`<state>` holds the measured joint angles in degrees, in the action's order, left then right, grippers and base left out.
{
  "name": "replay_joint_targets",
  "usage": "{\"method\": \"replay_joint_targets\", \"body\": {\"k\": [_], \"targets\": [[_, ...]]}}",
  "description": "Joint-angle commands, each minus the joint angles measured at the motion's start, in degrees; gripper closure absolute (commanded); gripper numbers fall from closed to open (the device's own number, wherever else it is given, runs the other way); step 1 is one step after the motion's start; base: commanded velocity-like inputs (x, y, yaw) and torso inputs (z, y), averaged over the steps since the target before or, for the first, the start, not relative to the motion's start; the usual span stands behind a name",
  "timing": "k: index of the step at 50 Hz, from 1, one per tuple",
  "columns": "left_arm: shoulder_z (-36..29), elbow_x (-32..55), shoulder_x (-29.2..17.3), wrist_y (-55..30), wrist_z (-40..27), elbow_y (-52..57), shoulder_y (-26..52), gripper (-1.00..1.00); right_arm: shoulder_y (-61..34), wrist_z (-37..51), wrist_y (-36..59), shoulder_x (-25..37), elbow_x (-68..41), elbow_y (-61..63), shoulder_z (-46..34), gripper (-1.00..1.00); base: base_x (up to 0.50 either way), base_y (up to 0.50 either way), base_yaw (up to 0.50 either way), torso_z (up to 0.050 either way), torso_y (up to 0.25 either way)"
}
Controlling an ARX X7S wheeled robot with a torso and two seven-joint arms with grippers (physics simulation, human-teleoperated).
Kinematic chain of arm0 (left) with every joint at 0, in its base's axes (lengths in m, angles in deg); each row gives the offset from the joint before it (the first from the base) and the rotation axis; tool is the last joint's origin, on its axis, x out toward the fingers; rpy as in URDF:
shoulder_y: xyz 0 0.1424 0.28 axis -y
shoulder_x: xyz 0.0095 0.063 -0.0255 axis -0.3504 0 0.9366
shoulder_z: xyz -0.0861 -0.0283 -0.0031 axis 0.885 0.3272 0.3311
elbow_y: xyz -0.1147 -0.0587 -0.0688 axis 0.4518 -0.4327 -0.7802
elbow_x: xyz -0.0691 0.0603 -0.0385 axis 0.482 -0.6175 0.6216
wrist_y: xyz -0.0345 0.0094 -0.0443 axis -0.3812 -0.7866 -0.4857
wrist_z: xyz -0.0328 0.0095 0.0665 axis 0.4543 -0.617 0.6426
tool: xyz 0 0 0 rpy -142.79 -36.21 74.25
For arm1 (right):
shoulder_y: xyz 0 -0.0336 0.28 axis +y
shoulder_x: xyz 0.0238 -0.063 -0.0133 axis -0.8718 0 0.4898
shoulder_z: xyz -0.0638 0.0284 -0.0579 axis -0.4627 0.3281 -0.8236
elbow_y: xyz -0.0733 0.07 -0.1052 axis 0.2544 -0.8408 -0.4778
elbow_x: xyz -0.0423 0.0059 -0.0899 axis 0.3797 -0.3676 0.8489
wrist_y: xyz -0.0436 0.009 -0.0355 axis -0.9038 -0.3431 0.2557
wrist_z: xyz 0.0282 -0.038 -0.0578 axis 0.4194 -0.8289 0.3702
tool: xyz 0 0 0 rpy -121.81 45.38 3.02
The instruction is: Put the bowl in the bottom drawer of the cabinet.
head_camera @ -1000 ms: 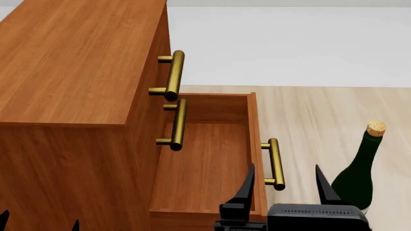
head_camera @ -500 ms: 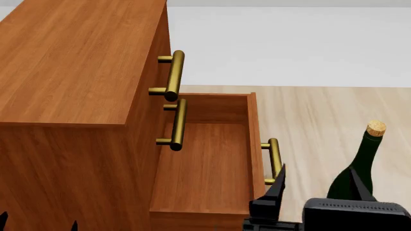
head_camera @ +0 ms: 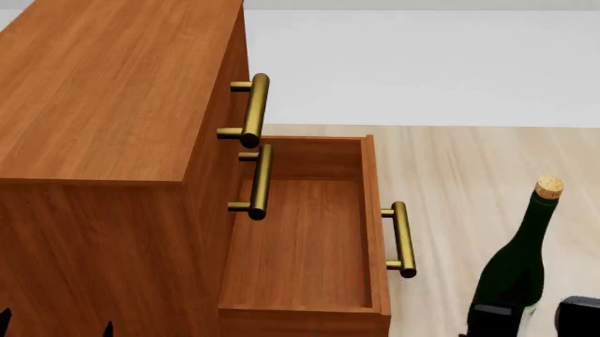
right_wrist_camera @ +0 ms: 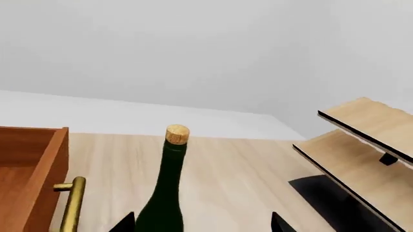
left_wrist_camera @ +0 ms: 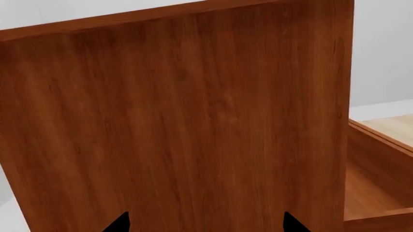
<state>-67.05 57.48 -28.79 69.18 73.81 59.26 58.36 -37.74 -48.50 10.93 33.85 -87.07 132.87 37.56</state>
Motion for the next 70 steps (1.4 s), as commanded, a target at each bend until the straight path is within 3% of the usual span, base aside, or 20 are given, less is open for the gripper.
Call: {"method": "replay_joint_targets", "body": {"k": [1,30,70], "targets": [[1.07,3.52,-0.09,0.07,1.03,-0.37,0.67,-1.0,-2.24,-1.66,10.13,3.1,-0.25,0.7,6.31,-1.0,0.0,0.0,0.0,0.0,0.0],[0.09,4.48,-1.01,-0.02,-0.22,-1.12,1.41,-1.0,-4.34,-7.49,21.29,7.73,-2.14,-6.38,22.15,-1.0,0.0,0.0,0.0,0.0,0.0],[-0.65,6.0,-2.33,0.03,-1.54,-1.08,1.9,-1.0,0.14,-12.29,27.15,15.67,-5.6,-14.76,31.86,-1.0,0.0,0.0,0.0,0.0,0.0]]}}
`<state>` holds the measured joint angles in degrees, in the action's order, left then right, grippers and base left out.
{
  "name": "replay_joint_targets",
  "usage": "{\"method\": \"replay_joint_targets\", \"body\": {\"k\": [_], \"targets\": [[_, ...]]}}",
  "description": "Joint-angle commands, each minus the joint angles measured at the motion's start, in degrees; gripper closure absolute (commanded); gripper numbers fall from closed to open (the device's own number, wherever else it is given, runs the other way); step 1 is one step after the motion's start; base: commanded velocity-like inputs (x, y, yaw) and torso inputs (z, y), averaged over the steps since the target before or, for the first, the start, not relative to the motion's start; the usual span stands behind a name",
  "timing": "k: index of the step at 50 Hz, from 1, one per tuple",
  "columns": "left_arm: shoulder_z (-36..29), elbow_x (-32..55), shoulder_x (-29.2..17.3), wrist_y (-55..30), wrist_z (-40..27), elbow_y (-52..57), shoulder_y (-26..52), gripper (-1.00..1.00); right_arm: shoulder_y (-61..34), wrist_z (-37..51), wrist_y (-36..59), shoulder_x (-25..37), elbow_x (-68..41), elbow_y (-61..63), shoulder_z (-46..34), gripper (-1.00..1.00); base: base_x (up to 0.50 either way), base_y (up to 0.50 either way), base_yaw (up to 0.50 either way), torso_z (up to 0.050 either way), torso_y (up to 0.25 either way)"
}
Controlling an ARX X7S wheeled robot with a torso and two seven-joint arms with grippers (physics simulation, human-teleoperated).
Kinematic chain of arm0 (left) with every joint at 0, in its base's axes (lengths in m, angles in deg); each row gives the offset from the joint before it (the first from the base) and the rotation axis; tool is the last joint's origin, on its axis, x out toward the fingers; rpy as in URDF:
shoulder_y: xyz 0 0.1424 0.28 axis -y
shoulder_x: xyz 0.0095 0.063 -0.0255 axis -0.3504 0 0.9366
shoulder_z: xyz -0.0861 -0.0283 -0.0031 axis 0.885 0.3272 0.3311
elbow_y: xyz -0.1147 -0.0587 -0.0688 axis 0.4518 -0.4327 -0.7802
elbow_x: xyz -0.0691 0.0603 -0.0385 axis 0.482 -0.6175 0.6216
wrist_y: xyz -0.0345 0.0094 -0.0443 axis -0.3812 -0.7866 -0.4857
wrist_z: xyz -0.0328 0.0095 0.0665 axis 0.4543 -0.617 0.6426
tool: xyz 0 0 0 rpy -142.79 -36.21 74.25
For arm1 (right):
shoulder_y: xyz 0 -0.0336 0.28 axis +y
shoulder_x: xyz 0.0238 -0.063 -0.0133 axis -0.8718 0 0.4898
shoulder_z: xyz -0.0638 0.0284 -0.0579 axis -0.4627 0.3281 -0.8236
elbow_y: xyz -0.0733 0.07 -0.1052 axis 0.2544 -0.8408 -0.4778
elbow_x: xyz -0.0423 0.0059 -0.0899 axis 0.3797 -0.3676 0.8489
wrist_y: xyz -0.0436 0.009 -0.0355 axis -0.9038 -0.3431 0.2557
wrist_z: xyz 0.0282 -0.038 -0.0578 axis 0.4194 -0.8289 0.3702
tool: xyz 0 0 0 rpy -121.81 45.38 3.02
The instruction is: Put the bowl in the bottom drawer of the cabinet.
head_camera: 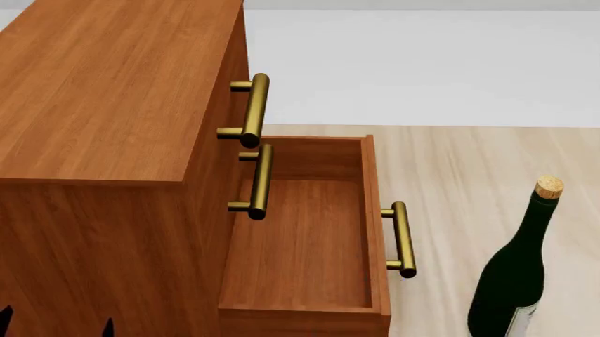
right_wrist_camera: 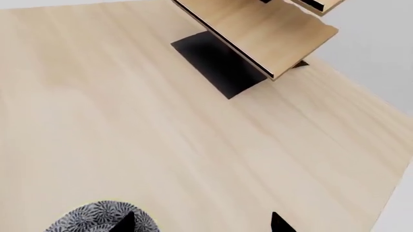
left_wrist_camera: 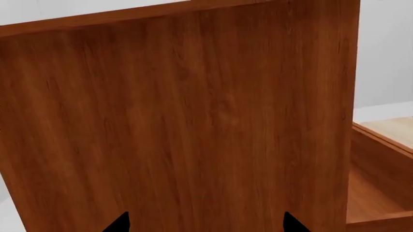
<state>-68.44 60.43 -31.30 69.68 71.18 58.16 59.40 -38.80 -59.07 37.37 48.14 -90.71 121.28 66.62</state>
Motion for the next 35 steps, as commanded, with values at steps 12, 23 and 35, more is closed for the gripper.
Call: {"method": "replay_joint_targets", "body": {"k": [12,23,35], "targets": [[0.35,3.18,-0.16,-0.81,0.53,0.52,1.03,-1.0,1.85,-2.64,0.0,1.07,-3.64,-5.19,-0.27,-1.0,0.0,0.0,0.0,0.0,0.0],[0.16,3.4,-0.6,-0.54,-0.02,0.78,0.64,-1.0,1.67,-1.99,-4.13,0.61,-3.53,-11.55,-3.53,-1.0,0.0,0.0,0.0,0.0,0.0],[-0.49,3.72,-1.1,-0.58,-0.69,0.56,0.95,-1.0,-0.06,-1.25,-7.07,1.04,-3.08,-17.38,-5.64,-1.0,0.0,0.0,0.0,0.0,0.0]]}}
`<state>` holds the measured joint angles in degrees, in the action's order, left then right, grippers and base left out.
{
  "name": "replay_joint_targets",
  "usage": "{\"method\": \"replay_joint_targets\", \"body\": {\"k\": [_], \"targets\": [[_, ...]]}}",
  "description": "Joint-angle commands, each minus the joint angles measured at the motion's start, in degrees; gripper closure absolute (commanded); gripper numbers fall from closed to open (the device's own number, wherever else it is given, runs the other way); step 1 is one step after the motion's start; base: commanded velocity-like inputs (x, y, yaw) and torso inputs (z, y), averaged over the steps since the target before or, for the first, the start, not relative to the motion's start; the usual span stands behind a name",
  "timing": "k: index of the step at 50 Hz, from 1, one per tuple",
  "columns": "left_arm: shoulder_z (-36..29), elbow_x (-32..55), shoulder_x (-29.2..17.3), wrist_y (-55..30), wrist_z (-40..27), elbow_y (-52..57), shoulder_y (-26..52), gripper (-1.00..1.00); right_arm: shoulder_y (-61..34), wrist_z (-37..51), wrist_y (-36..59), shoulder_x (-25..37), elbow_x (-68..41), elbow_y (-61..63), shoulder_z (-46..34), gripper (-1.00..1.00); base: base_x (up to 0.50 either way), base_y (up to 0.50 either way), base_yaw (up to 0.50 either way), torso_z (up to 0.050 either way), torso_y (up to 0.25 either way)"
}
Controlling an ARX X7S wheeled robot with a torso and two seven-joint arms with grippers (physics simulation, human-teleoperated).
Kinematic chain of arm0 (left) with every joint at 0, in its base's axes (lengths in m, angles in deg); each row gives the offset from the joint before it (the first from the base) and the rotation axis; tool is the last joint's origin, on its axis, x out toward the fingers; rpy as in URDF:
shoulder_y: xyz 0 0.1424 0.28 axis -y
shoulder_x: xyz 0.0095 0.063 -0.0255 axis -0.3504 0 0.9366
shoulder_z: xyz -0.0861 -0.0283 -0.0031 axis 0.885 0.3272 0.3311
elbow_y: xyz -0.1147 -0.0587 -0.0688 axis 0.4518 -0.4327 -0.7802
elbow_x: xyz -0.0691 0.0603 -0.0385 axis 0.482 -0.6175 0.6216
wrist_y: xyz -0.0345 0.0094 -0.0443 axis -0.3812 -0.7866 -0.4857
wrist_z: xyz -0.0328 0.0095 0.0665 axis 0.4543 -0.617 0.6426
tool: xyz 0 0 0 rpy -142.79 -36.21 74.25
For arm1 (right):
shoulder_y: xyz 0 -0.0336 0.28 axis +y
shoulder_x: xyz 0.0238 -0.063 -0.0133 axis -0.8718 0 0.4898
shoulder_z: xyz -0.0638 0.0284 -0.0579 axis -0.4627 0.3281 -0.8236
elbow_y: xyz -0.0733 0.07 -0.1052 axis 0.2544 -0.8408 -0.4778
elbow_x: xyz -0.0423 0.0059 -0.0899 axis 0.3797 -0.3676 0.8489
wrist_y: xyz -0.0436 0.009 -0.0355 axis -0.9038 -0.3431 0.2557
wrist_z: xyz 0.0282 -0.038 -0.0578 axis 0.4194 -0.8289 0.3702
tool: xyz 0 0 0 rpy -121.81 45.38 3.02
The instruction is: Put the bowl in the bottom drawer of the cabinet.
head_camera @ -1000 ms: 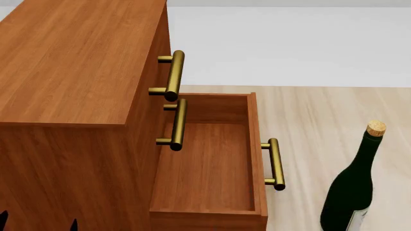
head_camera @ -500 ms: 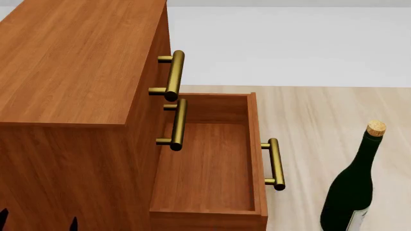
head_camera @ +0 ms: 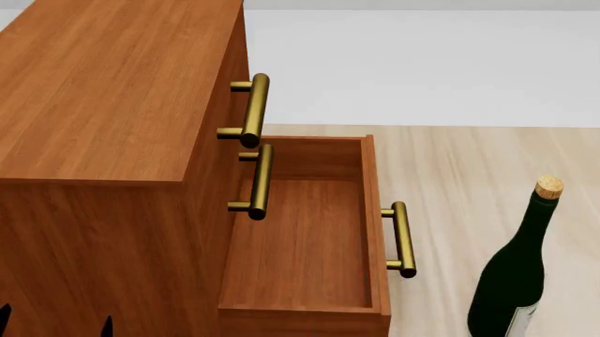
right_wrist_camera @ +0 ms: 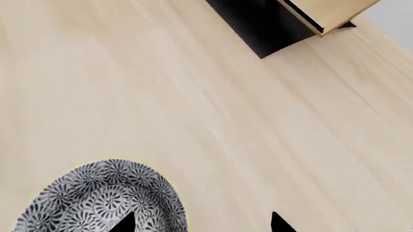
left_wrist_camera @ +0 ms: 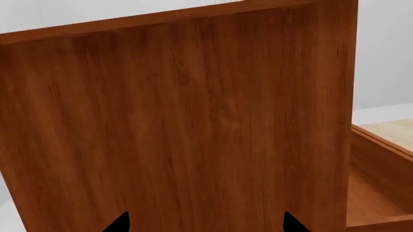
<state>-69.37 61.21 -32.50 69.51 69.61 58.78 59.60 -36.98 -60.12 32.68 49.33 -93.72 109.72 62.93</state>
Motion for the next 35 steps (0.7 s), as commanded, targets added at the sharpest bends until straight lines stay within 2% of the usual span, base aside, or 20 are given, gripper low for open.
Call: {"method": "replay_joint_targets", "body": {"k": [1,16,35], "targets": [[0.41,2.98,0.05,-0.33,0.84,-0.09,0.74,-1.0,-1.97,-0.11,-2.59,-0.17,-0.01,-6.19,-2.13,-1.0,0.0,0.0,0.0,0.0,0.0],[-0.21,3.38,-0.5,-0.22,0.09,-0.66,0.97,-1.0,-4.01,0.8,-8.19,-1.27,0.64,-15.12,-6.26,-1.0,0.0,0.0,0.0,0.0,0.0],[-0.86,3.77,-1.16,0.1,-0.78,-1.07,1.09,-1.0,-4.22,0.96,-11.61,-1.09,1.01,-20.36,-6.86,-1.0,0.0,0.0,0.0,0.0,0.0]]}}
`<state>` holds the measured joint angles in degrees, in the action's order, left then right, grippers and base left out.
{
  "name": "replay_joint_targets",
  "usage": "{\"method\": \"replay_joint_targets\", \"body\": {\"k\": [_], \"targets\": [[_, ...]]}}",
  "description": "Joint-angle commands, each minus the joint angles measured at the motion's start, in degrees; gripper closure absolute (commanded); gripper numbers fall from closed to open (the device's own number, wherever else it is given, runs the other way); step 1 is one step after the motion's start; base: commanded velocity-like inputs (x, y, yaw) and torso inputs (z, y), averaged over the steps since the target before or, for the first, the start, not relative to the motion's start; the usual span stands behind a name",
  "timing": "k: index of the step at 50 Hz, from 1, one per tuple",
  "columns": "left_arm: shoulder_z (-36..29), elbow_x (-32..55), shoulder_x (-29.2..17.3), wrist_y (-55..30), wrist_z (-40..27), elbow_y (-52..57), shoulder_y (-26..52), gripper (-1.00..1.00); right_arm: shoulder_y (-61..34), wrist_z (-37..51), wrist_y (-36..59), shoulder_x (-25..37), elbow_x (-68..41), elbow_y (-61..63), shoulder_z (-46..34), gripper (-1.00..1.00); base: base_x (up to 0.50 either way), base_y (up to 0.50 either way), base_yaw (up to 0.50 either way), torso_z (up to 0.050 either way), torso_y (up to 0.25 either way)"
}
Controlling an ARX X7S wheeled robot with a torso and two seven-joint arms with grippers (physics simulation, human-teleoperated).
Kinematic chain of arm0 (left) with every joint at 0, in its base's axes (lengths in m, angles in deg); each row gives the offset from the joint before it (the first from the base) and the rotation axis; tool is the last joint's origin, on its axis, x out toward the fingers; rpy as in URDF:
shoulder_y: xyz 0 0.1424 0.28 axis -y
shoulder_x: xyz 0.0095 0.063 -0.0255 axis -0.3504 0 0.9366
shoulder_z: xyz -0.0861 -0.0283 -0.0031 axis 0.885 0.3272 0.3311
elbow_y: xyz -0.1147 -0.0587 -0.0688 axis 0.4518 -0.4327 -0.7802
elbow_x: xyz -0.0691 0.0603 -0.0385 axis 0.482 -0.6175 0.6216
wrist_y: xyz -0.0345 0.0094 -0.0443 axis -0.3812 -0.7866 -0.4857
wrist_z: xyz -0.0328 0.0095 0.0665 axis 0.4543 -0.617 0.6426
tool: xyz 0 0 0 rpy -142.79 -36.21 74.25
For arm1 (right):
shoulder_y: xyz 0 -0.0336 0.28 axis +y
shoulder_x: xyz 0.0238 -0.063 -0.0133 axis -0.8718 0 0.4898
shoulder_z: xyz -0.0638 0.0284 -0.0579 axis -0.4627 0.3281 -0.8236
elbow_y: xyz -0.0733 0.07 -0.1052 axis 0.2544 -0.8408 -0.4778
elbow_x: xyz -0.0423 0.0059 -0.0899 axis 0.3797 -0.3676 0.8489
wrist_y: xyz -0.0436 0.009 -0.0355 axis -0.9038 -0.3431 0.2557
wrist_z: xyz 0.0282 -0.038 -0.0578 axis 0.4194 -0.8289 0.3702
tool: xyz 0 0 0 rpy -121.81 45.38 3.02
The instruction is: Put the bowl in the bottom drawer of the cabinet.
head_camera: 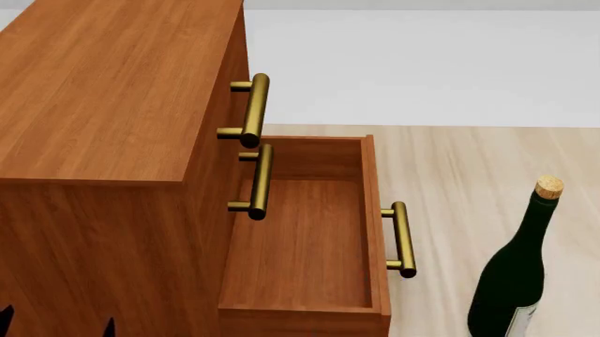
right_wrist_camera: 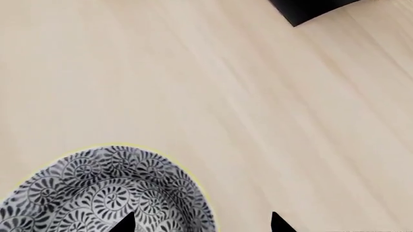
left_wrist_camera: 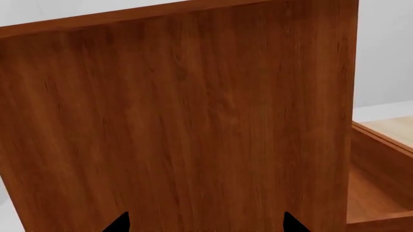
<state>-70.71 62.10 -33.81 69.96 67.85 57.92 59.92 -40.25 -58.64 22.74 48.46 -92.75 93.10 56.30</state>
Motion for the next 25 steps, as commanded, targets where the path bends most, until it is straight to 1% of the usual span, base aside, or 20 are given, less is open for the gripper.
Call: {"method": "replay_joint_targets", "body": {"k": [1,15,25], "targets": [[0.45,2.94,0.13,-0.33,0.95,-0.26,0.8,-1.0,-0.96,-0.51,-1.83,-0.27,0.04,-4.02,-0.09,-1.0,0.0,0.0,0.0,0.0,0.0],[0.05,3.21,-0.32,-0.19,0.35,-0.32,0.85,-1.0,0.15,-0.33,-4.33,-0.72,0.24,-6.81,0.68,-1.0,0.0,0.0,0.0,0.0,0.0],[-0.2,3.34,-0.67,-0.01,-0.1,-0.22,0.7,-1.0,0.0,-0.38,-6.15,-1.35,0.28,-9.41,-0.25,-1.0,0.0,0.0,0.0,0.0,0.0]]}}
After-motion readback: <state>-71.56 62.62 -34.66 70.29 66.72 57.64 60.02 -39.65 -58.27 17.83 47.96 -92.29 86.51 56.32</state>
